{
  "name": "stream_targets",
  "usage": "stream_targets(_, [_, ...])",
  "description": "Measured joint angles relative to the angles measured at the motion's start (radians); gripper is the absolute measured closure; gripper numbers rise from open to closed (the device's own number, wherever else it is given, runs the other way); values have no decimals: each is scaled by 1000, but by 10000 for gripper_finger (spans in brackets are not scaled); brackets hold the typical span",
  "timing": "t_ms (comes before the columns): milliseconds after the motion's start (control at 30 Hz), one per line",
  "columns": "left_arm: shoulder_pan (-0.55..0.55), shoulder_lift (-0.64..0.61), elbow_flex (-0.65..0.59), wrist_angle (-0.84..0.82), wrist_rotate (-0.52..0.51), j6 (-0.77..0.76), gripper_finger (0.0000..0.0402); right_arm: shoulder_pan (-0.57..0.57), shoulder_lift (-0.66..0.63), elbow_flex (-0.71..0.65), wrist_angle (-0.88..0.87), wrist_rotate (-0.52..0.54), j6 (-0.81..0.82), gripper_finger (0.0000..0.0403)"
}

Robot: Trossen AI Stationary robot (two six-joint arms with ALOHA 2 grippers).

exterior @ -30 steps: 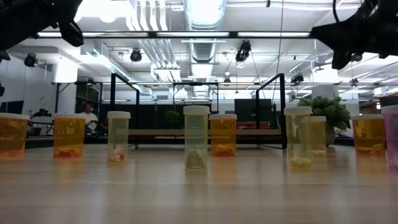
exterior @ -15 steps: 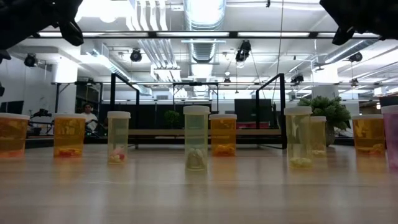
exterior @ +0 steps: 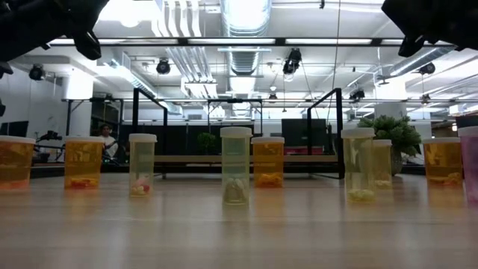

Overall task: Pick and place medicine bottles onto shelf by color
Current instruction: Put the large orange pill bottle on the shelf

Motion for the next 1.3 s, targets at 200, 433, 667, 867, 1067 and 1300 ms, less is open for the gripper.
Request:
stream_targets(200, [0, 1, 0, 8, 0, 1, 402, 0, 85, 57, -20, 43, 26, 385])
stream_targets(433, [0, 1, -1, 10, 0, 8, 402, 1, 274, 247, -236, 39, -70, 385])
stream_targets(667, [0, 6, -1, 9, 0, 9, 402, 48, 428, 447, -445, 32, -107, 385])
stream_targets(867, [0, 5, -1, 15, -1, 8, 402, 131, 531, 545, -476, 32, -124, 385])
stream_targets(1067, [0, 6, -1, 15, -1, 6, 402, 217, 634, 631, -503, 39, -107, 385])
stream_targets(1300, [0, 5, -1, 17, -2, 1, 402, 290, 766, 789, -656, 41, -73, 385])
